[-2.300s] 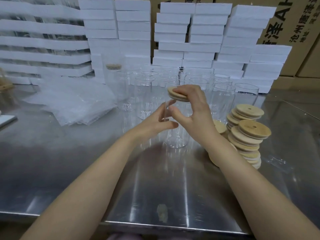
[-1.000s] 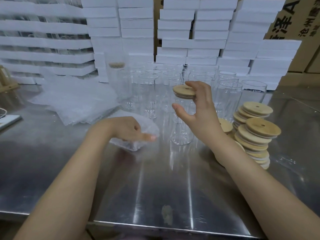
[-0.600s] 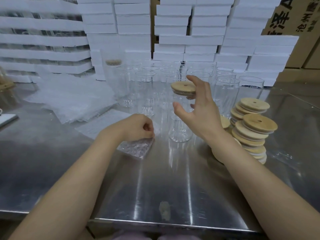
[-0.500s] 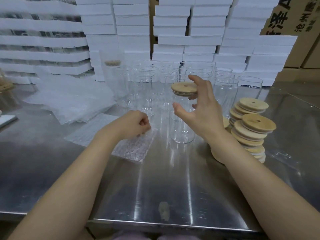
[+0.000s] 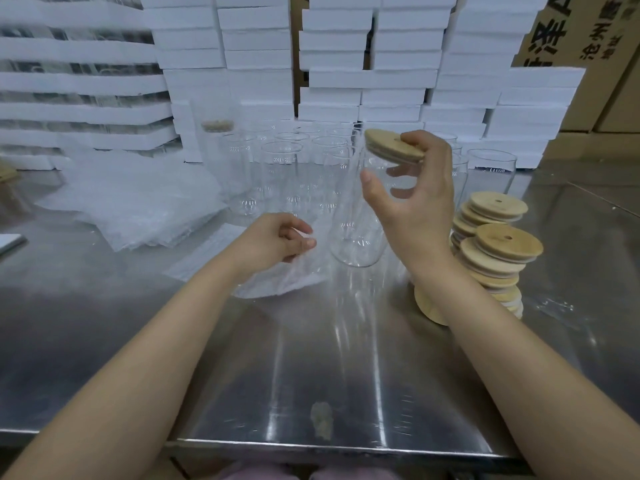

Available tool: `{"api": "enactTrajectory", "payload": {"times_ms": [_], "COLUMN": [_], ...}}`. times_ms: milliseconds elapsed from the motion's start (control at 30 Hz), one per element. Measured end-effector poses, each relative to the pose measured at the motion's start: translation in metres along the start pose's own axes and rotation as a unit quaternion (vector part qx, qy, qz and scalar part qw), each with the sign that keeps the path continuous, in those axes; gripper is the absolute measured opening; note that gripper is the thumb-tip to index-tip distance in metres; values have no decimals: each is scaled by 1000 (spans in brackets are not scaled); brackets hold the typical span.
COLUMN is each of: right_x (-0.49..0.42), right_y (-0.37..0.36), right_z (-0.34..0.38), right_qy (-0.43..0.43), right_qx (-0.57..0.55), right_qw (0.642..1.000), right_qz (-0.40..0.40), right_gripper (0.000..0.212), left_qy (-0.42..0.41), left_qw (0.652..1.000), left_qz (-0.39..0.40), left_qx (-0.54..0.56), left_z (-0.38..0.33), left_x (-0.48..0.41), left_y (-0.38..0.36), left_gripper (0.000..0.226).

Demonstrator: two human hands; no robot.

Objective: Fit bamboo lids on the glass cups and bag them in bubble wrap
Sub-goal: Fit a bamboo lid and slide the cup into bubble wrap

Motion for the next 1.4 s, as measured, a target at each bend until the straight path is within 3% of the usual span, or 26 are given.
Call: {"api": "enactTrajectory", "payload": {"times_ms": [167,267,467,600,667,800,933,1100,1267,1400], "right_x": [0,3,7,5,4,3,0,7,20,16], "right_y": [-1,-4,-11,-10,-9,-3,3,-11,-22,-19], "right_z": [-2,-4,-13,-17,-16,-8,-2,-7,-22,-26], "right_qy": [-88,-113,-169,-151,-146,-116,-122,-258,-268,-245], "right_qx": [-58,-104,-117,-92,-93,-86,-147,-235,-133,-92], "right_qw": [994,988,978,983,984,985,972,932,953,964], "right_qz": [-9,-22,-30,-40,-52,-97,-137,-102,-47,-53], "right_gripper": [61,60,58,59,58,57,60,53,54,55], "left_qy": [76,73,8,-29,-60,-84,15,97,127,87], "left_qw": [997,995,985,956,944,954,972,972,938,922], "left_qz": [-12,-6,-125,-220,-219,-216,-179,-118,-124,-164], "left_qx": [16,75,116,193,240,192,152,180,297,339], "left_z": [9,6,-3,-7,-12,-13,0,9,4,-1], "left_x": [0,2,0,-1,0,1,-1,3,-1,-3], "left_y": [-11,-13,-14,-7,-5,-8,-11,-21,-8,-2], "left_gripper": [28,24,19,15,17,17,11,15,13,12]}}
Point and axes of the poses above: each hand's wrist, its own x-axis away from the middle knuckle, its own y-axis out of the back of the hand, z = x × y, the point moved 2 cm from there along -x, towards the middle knuckle, and after that the axes turned 9 degrees about -z, right-handed, at the moved point
